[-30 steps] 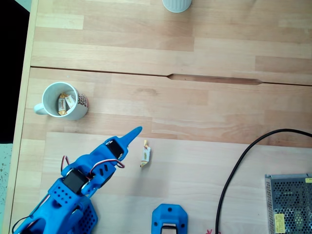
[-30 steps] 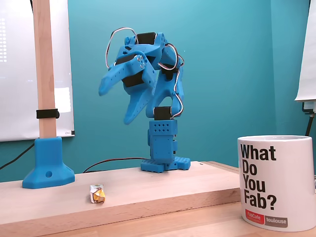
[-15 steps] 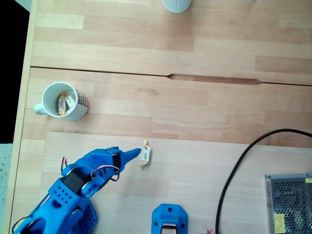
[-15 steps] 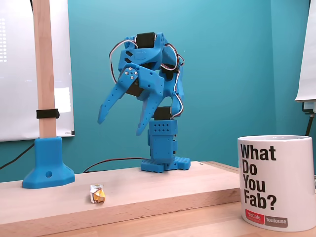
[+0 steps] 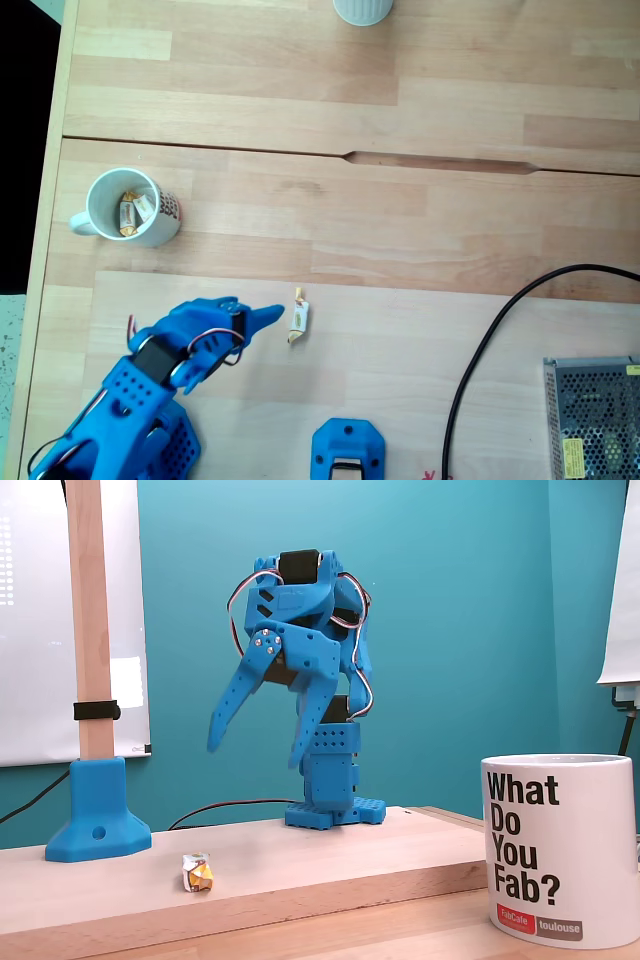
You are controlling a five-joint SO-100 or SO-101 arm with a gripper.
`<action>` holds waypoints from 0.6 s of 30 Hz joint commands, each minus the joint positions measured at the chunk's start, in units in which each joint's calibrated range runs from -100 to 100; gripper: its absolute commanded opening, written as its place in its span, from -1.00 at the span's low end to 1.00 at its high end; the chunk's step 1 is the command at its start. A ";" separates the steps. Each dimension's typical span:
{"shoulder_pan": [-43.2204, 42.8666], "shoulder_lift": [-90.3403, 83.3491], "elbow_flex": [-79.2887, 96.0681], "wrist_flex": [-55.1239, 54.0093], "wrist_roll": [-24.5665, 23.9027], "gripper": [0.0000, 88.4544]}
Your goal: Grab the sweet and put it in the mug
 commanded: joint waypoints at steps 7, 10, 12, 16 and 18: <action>-0.26 5.02 -1.69 -3.31 0.10 -0.34; -0.33 6.23 -1.06 -2.99 0.10 -0.34; -0.91 7.17 -0.53 -2.90 0.10 -0.34; -0.76 7.95 -1.33 -0.97 0.10 -0.34; -0.47 8.89 -1.69 0.56 0.10 -0.34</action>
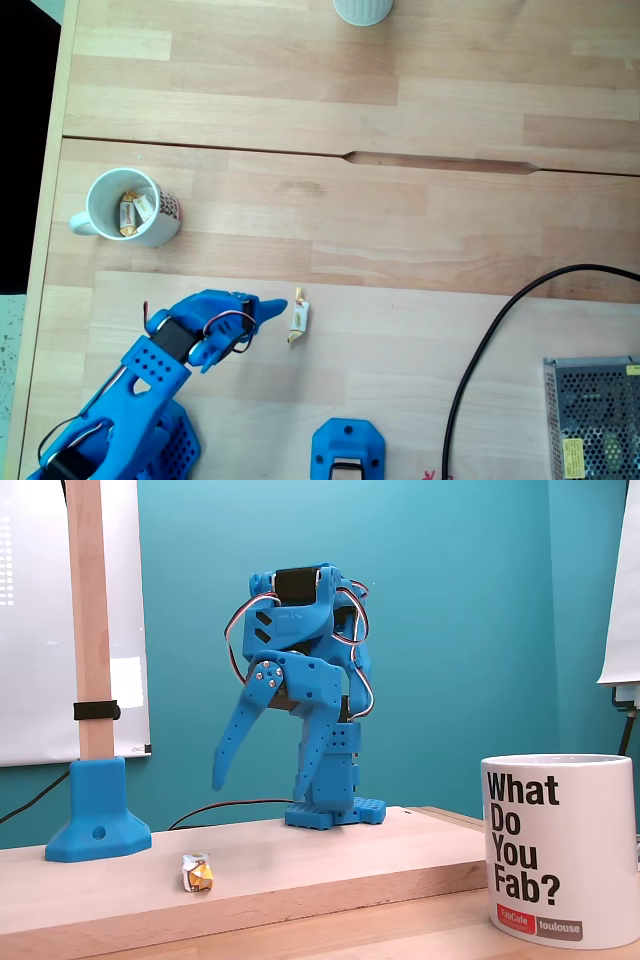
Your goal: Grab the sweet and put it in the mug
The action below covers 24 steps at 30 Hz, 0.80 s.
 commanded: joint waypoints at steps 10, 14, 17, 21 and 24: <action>2.73 0.18 -6.41 4.36 -0.83 -0.34; 7.52 0.61 -8.47 4.20 -0.68 -0.34; 10.79 0.53 -9.09 4.20 -0.49 -0.34; 13.41 0.53 -9.36 4.20 -0.34 -0.34; 13.99 0.87 -8.82 4.28 -0.29 -0.34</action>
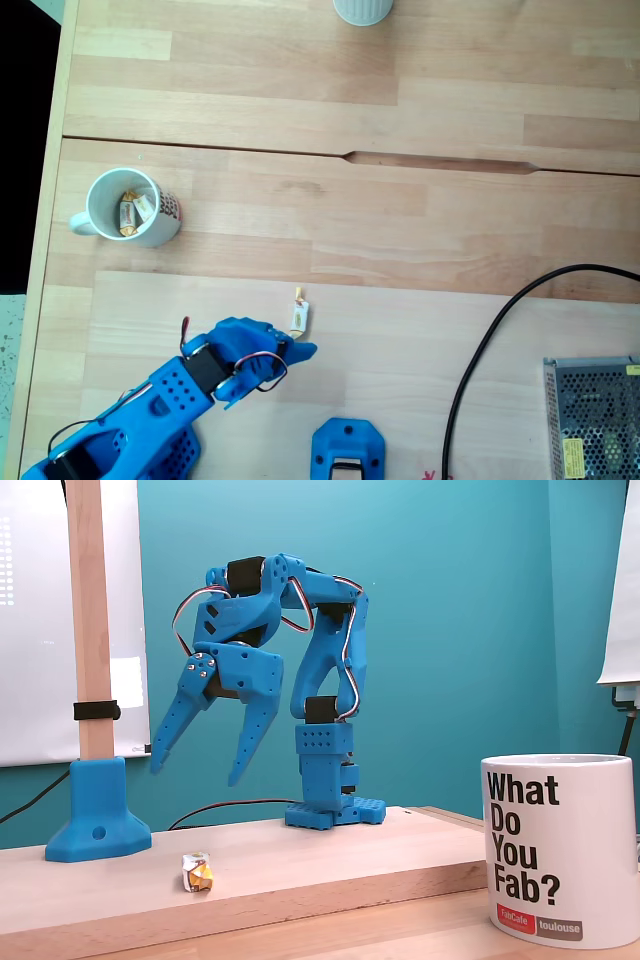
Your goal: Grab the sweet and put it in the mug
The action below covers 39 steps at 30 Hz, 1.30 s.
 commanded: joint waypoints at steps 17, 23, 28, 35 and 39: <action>0.92 5.05 -4.60 4.89 0.24 -0.34; 0.99 10.82 -11.92 4.08 0.24 -0.34; 0.99 15.21 -16.11 4.08 0.24 -0.34; 0.92 19.85 -17.09 4.40 0.29 -0.34; 0.84 21.23 -17.54 7.95 1.47 -0.34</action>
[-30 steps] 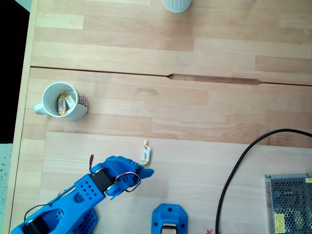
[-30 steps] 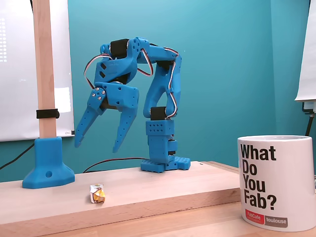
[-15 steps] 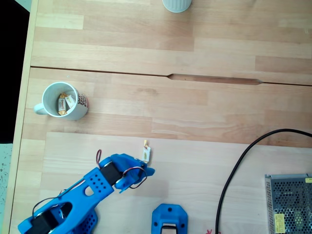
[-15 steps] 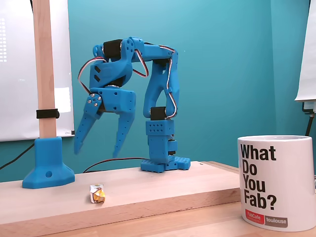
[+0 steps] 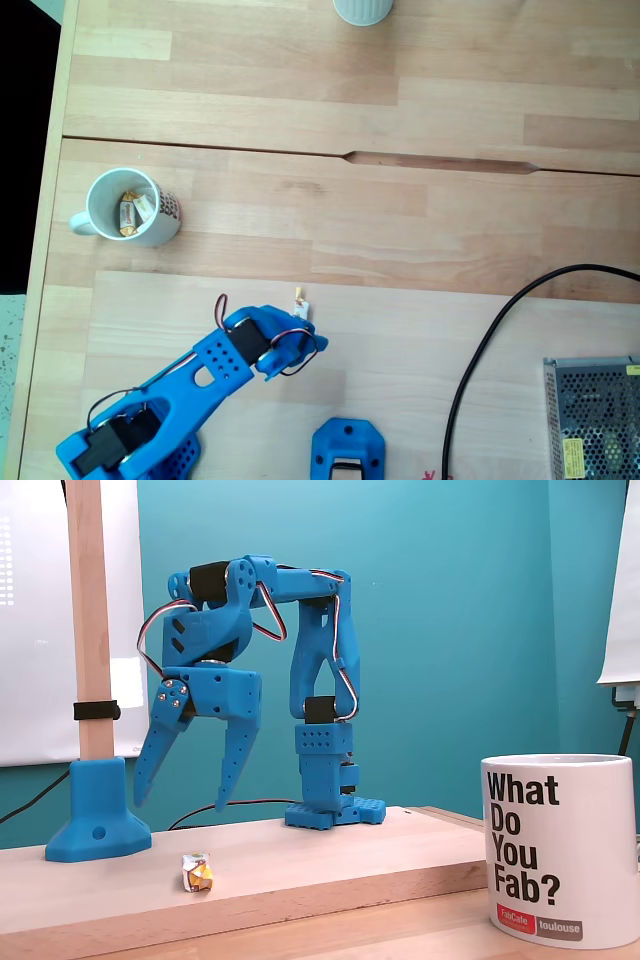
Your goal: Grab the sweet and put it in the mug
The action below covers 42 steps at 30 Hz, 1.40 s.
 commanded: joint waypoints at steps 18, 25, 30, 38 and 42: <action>-5.99 4.19 -4.17 4.84 0.68 -0.34; -5.92 7.37 -9.88 4.84 1.17 -0.34; -5.92 10.90 -11.31 4.92 1.12 -0.34; -5.84 15.38 -17.10 4.92 1.27 -0.34; -5.84 16.93 -18.80 4.92 1.32 -0.34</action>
